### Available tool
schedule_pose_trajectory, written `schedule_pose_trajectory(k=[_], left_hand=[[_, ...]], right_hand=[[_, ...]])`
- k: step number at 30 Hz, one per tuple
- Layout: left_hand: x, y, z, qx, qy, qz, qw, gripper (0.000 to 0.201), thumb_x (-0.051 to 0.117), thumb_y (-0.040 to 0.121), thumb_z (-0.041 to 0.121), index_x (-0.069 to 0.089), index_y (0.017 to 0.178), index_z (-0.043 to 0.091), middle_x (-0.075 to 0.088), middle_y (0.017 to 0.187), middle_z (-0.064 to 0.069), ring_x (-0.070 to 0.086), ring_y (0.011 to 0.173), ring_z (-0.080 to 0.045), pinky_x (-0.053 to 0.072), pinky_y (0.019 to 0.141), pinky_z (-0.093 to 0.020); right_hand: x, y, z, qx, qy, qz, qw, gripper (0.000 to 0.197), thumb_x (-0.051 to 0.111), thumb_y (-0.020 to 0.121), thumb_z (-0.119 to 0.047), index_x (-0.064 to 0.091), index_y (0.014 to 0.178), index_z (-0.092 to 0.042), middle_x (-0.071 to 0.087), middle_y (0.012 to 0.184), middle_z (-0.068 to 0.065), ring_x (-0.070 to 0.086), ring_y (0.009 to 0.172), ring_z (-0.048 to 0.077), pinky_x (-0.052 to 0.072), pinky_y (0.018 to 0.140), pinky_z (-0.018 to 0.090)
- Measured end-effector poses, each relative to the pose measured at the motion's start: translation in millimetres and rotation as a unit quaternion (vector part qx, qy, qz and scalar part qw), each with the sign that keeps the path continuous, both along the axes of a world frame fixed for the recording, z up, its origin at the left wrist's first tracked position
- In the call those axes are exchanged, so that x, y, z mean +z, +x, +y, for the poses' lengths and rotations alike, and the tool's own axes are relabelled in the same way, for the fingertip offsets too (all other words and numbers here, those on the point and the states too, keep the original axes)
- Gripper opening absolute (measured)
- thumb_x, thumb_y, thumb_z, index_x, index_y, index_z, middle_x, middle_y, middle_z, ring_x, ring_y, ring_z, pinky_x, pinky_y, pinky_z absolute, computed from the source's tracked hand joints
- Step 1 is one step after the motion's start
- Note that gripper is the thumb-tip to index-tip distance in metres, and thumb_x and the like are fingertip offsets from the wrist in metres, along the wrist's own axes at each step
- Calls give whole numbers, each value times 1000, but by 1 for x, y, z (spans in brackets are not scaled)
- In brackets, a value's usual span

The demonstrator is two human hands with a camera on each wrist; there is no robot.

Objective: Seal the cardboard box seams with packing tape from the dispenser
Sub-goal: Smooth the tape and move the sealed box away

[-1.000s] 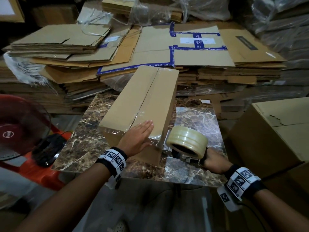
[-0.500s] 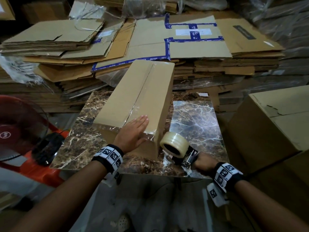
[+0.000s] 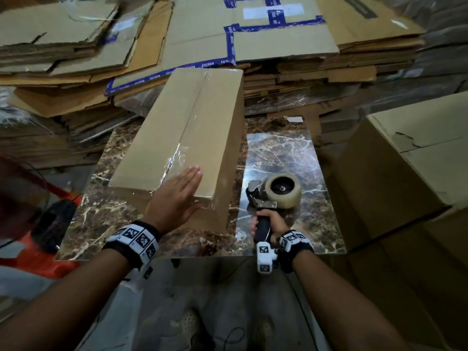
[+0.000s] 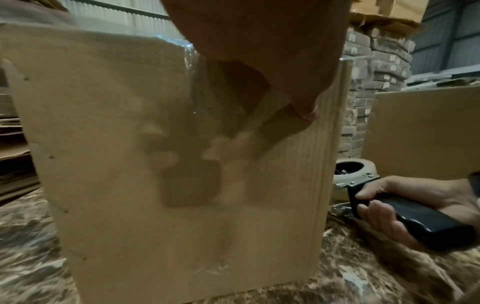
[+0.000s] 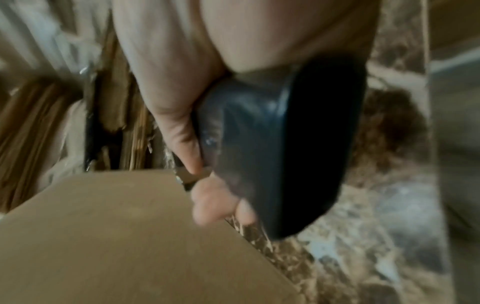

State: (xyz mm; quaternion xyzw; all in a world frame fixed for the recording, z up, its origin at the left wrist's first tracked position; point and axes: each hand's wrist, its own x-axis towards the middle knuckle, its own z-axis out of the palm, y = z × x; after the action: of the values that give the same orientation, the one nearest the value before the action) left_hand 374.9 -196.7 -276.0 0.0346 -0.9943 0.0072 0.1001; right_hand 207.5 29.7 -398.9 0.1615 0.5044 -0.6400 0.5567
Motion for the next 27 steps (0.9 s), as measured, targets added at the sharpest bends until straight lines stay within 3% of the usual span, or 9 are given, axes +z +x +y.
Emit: schedule_pose_trajectory(k=[4,7,10,13,16,18,20,23,27], left_hand=[[1,1,-1,-3,-8,0,1000,76,57,88,43,35,147,2,38,153,-18,38,141,-31,37,112,-44],[2,0,0,-7,-17,8,1000,78,70,82,35,41,145,0,42,151,-19,40,140,-32,36,111,-42],[2,0,0,-13,-17,13,1000,78,73,82,35,43,144,0,42,151,-18,38,141,-30,31,114,-40],[5,2,3,-4,12,-6,1000,81,73,82,37,39,147,3,38,154,-16,34,143,-28,30,117,-43],[13,4,0,-47,111,-19,993,89,71,81,40,27,153,11,24,161,-6,20,149,-20,26,120,-45],[28,6,-7,-70,260,-36,963,86,69,85,37,23,155,18,18,162,5,12,150,-7,16,122,-32],[44,11,-18,-82,351,8,933,71,61,89,34,32,152,18,28,158,8,19,147,-2,19,119,-23],[56,13,-45,-110,268,75,954,59,47,92,40,47,144,13,43,151,-1,33,144,-12,30,118,-33],[43,11,-89,-112,161,34,980,73,29,97,62,45,145,9,42,152,-8,32,145,-21,30,117,-41]], right_hand=[[-18,-7,-7,9,103,122,987,29,70,80,-26,65,65,-2,67,82,21,62,69,31,50,72,40],[-9,-3,-3,99,233,294,922,37,71,85,-38,71,102,-5,69,114,15,64,98,31,50,90,41],[16,4,9,212,312,398,836,57,59,89,-56,71,93,0,70,92,18,65,83,32,51,76,39],[53,17,13,195,378,463,778,58,53,92,-55,62,68,-4,61,66,11,57,62,27,41,58,33],[94,34,-8,89,279,531,796,53,55,95,-46,48,55,-11,49,55,10,48,56,25,33,56,33],[117,45,-29,2,206,552,808,49,55,95,-44,59,66,-4,58,63,14,52,61,24,40,60,34],[137,56,-50,-48,138,543,827,36,55,96,-43,67,82,-12,64,74,4,57,71,17,44,67,32],[153,67,-84,-80,101,518,845,32,53,97,-40,65,110,-13,67,104,1,60,96,15,49,84,32],[143,76,-130,-89,94,423,897,74,52,80,-62,48,135,-13,62,127,5,58,117,25,46,102,47]])
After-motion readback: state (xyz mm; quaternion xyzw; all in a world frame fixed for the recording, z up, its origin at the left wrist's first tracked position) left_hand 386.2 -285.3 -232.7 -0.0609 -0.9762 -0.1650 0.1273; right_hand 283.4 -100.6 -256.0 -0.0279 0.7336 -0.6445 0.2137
